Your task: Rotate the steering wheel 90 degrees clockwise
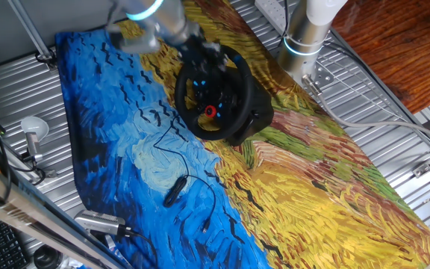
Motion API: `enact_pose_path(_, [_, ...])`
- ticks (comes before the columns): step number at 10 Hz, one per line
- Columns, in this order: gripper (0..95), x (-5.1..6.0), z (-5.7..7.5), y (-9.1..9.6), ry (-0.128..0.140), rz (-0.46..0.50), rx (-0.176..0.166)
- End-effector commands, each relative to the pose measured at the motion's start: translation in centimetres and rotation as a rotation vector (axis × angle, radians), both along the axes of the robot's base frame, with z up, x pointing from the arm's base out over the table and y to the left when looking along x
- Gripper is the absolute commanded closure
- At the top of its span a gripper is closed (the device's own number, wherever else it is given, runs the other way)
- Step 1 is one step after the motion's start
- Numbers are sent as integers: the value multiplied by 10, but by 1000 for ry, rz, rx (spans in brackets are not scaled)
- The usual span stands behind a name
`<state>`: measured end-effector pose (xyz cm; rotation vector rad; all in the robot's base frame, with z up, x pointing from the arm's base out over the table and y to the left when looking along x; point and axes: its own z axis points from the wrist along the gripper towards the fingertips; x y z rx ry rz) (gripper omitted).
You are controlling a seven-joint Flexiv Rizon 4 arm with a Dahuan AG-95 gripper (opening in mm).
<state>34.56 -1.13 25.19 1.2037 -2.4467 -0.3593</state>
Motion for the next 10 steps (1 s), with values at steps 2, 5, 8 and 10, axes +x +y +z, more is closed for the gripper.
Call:
enact_pose_path(2, [570,0,-5,-46,-59,0,-81])
enact_pose_path(5, [570,0,-5,-43,-57,-37,-95])
enact_pose_path(8, [570,1,-1,-38,-56,-88,-112])
enact_pose_path(10, [570,1,2,-34,-54,-168,-149])
